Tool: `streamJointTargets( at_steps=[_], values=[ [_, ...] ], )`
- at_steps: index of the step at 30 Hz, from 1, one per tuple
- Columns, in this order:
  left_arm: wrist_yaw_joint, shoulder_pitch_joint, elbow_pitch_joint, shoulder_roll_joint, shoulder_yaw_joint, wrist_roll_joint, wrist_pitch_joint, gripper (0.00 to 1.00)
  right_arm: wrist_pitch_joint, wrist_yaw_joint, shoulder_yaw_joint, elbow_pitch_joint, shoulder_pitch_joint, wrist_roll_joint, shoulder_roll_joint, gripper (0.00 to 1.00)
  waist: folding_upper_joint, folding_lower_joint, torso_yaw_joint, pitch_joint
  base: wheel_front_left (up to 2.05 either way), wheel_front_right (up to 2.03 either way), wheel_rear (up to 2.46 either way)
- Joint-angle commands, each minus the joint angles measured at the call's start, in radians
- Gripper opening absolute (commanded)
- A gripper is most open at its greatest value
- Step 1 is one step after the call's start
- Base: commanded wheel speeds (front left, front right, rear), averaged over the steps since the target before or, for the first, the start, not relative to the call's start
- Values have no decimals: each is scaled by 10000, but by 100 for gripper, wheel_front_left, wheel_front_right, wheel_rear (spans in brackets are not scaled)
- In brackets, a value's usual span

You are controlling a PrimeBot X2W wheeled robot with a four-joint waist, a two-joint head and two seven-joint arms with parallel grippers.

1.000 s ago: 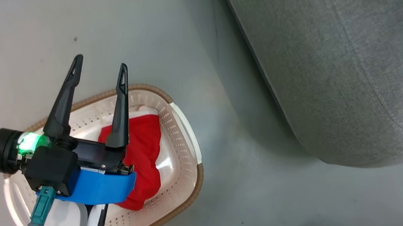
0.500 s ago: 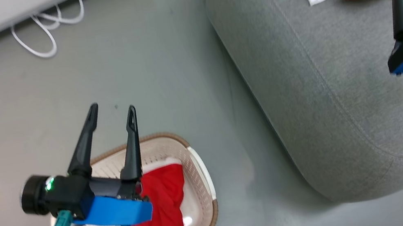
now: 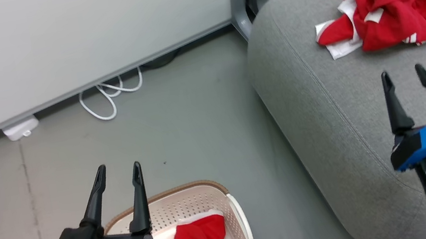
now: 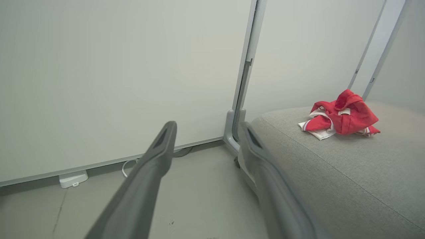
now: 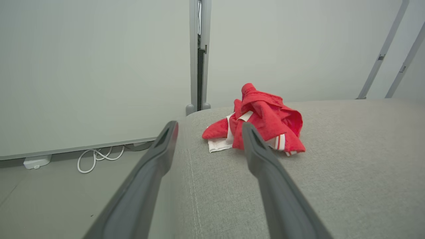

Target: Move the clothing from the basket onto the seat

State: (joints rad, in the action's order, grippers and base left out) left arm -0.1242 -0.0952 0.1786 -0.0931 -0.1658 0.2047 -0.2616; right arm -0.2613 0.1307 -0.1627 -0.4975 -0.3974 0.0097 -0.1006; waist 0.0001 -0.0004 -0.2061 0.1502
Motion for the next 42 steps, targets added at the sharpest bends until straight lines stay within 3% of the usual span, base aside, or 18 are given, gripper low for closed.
streamJointTargets(
  at_steps=[1,10,19,32,42],
  values=[
    [-63,113,25,7,126,25,-51,100,35,1,62,219,277,-67,76,100,-1,4,226,-267,0,0,0],
    [-81,523,308,215,869,-5,-51,100,484,3,508,2043,1817,-108,425,100,-1,4,905,-765,0,0,0],
    [-85,794,447,303,1684,-125,-49,100,723,3,1082,3106,2844,123,505,100,-1,4,1537,-1000,0,0,0],
    [-83,1084,678,376,2288,-178,-51,100,659,3,1635,3120,3574,216,504,100,-1,4,2040,-1297,0,0,0],
    [-61,1045,705,397,2084,-205,-51,100,659,3,1618,3132,3506,498,505,100,-1,4,2027,-1243,0,0,0]
  ],
)
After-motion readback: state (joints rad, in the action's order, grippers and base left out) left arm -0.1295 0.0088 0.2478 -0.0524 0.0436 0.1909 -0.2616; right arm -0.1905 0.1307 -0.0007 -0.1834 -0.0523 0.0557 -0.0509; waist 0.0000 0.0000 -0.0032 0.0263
